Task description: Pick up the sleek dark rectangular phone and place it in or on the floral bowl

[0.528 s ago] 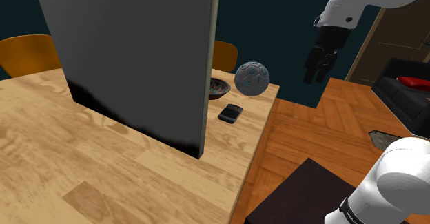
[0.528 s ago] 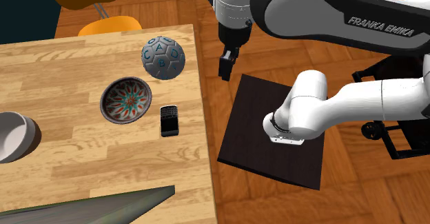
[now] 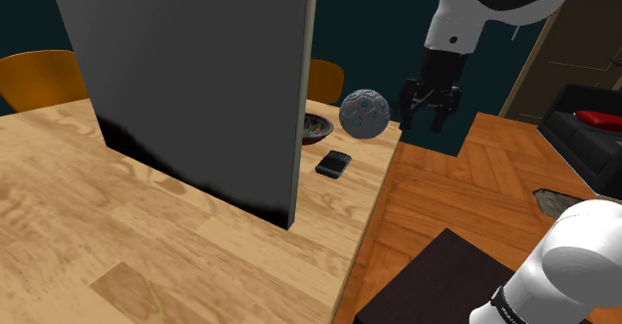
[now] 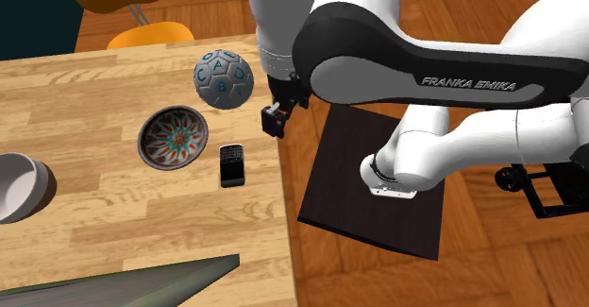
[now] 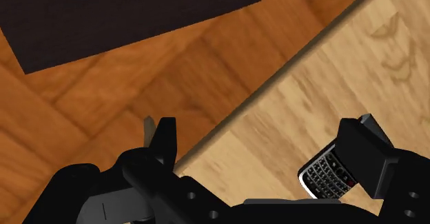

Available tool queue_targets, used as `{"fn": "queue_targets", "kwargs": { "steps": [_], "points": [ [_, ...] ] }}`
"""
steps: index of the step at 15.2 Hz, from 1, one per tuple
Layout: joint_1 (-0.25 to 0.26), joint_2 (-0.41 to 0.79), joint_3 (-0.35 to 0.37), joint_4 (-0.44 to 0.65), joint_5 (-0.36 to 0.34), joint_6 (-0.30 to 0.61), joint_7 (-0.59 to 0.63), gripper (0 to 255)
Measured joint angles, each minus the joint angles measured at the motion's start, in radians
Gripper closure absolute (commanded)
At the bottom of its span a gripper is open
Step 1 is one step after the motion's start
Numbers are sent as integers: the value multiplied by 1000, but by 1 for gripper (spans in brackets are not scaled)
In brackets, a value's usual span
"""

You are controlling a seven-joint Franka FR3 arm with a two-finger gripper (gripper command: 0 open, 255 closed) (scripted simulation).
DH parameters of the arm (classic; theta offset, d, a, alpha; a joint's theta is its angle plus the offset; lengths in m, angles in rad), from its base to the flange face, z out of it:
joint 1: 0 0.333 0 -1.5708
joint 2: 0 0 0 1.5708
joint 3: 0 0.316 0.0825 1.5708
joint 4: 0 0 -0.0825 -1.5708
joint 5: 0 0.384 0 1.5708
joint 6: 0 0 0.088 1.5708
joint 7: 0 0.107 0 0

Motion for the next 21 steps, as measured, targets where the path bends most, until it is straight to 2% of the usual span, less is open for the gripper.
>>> {"fn": "queue_targets", "kwargs": {
  "steps": [8,13,15,21],
  "points": [
    [-67,230,190,82,82,148,449,0],
    [-110,422,282,184,72,239,730,0],
    [-116,466,296,204,64,261,787,0],
    [-109,484,314,144,70,340,806,0]
  ]
}}
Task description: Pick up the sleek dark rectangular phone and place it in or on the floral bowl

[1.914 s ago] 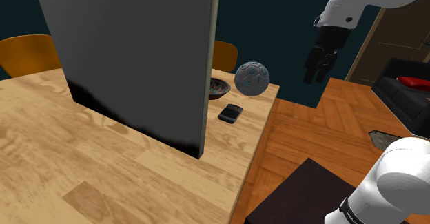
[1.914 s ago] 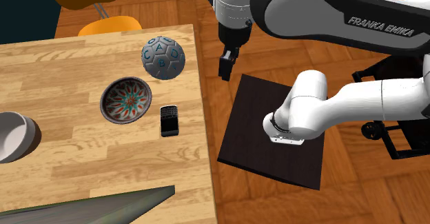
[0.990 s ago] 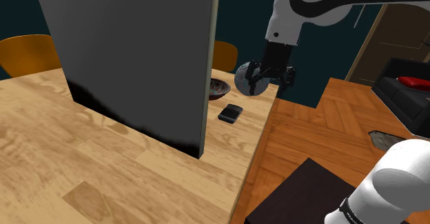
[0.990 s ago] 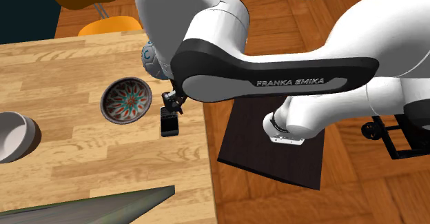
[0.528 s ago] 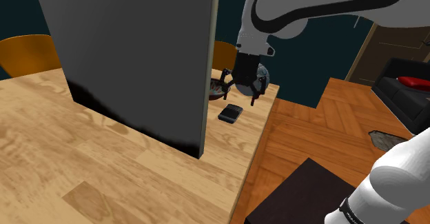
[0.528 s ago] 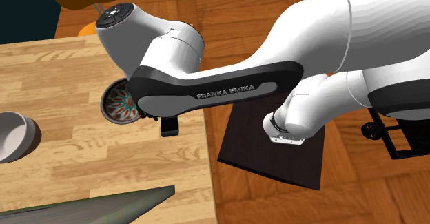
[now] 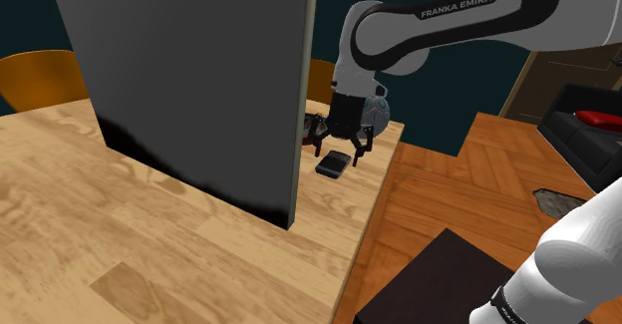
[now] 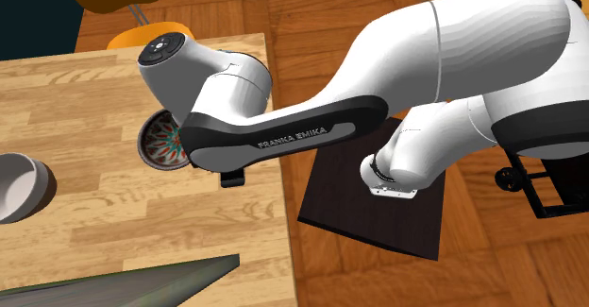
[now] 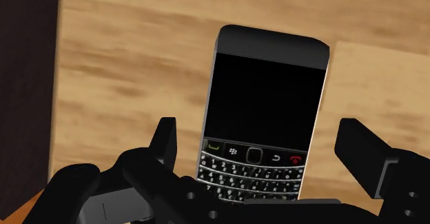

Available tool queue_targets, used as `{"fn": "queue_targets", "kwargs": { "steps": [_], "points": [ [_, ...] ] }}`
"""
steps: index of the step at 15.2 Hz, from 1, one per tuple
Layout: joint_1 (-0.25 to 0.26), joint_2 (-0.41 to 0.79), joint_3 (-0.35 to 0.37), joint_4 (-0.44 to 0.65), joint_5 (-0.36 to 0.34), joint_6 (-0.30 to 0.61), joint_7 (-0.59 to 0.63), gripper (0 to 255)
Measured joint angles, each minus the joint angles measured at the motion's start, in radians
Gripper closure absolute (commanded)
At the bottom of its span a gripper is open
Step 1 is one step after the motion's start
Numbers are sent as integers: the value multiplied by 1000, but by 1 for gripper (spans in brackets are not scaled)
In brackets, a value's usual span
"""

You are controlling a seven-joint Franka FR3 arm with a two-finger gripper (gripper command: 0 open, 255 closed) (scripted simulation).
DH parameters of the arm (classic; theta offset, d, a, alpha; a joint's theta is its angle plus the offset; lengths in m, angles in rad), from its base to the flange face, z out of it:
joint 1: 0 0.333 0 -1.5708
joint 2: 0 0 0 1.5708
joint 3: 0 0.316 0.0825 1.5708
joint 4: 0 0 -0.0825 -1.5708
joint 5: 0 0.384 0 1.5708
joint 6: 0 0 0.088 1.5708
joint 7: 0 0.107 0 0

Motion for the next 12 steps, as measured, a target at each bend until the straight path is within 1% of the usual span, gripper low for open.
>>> {"fn": "queue_targets", "kwargs": {
  "steps": [7,8,12],
  "points": [
    [2,6,4,-13,0,20,1,0],
    [2,6,4,-13,0,20,1,255],
    [2,5,4,-12,0,19,1,255]
  ]
}}
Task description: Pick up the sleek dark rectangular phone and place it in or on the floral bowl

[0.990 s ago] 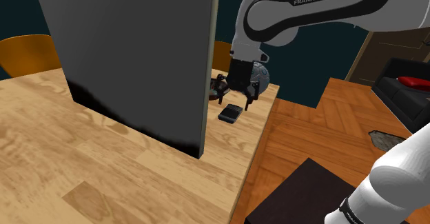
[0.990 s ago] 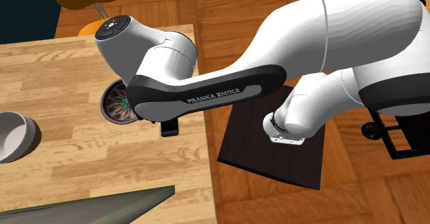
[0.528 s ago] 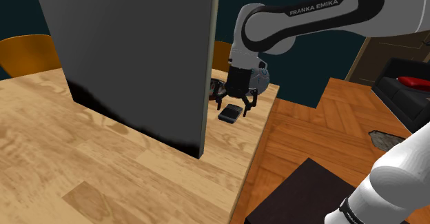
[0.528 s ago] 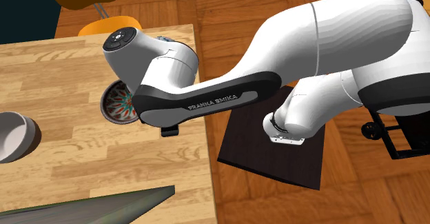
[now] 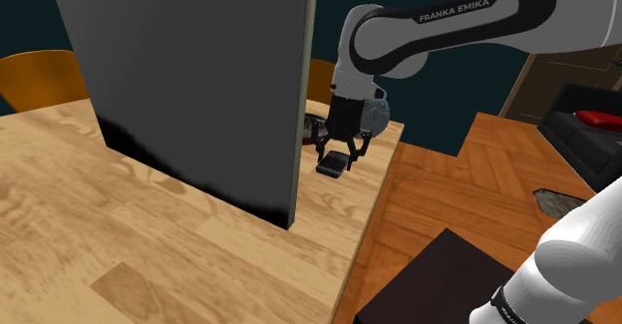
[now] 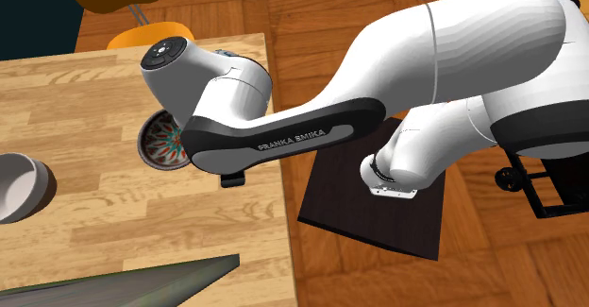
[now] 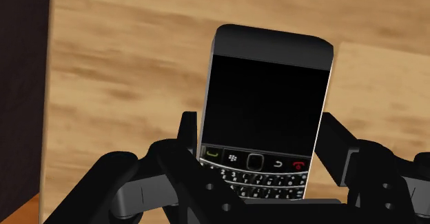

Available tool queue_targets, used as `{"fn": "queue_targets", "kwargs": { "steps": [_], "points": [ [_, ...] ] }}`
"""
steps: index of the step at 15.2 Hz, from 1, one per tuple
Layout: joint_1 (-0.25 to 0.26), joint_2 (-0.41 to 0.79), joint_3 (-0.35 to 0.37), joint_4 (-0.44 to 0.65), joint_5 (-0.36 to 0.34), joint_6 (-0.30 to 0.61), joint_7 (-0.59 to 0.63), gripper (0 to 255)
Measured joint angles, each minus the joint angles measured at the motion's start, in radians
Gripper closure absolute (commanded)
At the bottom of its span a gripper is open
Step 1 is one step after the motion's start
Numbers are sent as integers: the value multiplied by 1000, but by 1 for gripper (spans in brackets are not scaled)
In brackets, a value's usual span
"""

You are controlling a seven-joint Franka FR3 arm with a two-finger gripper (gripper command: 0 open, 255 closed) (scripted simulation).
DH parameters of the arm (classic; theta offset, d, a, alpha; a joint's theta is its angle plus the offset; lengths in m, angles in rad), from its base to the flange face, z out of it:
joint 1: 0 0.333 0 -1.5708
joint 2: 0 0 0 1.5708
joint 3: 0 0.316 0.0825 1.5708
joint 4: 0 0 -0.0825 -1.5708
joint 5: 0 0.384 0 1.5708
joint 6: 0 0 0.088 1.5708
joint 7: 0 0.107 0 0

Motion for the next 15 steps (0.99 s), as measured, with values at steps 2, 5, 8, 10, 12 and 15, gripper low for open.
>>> {"fn": "queue_targets", "kwargs": {
  "steps": [2,5,8,10,12,15],
  "points": [
    [0,-1,0,-1,0,1,0,255],
    [0,-1,0,-1,0,1,0,255],
    [0,-4,-2,12,0,-17,2,255],
    [-1,-9,-4,31,0,-40,5,255],
    [-3,-12,-7,53,-2,-65,9,255],
    [-4,-17,-11,86,-4,-102,14,255]
  ]
}}
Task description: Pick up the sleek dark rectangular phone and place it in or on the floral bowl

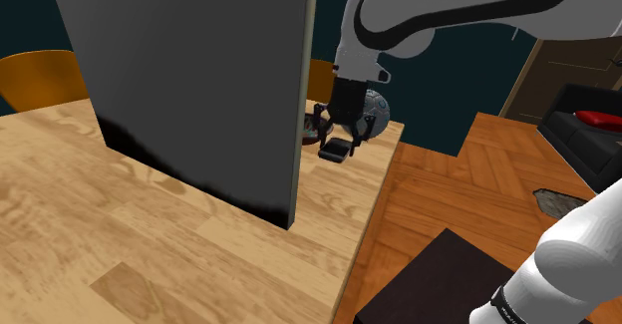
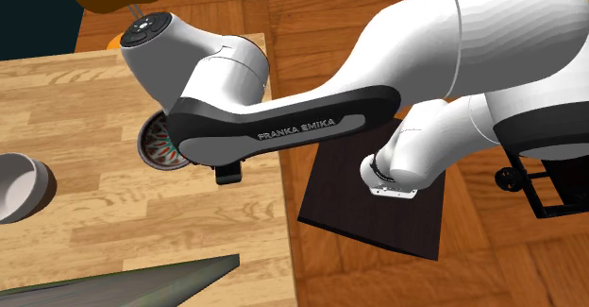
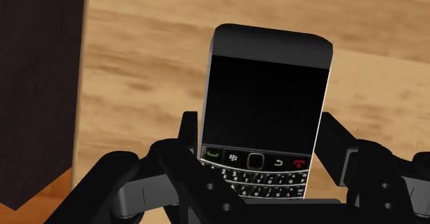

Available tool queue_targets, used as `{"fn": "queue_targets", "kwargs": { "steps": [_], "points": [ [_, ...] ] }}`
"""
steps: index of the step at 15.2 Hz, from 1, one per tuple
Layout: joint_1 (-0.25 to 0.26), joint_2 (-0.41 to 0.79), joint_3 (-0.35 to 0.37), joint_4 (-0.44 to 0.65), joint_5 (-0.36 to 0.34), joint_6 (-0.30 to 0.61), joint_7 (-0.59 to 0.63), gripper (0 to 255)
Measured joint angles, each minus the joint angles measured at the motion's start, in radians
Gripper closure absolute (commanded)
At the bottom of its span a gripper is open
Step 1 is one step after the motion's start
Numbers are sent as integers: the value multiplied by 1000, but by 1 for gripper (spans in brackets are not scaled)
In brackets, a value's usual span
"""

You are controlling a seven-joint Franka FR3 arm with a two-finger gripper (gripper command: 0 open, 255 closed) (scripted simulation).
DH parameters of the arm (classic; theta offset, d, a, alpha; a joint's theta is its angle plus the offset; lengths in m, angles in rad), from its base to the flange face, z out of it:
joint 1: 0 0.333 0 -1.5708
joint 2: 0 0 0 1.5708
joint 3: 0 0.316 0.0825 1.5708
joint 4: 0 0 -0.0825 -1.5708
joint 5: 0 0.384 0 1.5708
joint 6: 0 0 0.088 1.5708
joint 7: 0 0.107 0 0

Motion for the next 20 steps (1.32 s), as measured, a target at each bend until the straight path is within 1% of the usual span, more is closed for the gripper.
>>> {"fn": "queue_targets", "kwargs": {
  "steps": [15,17,20],
  "points": [
    [-6,0,-14,197,-11,-193,39,255],
    [-10,52,-8,257,-32,-203,50,255],
    [-16,175,-1,389,-83,-221,63,255]
  ]
}}
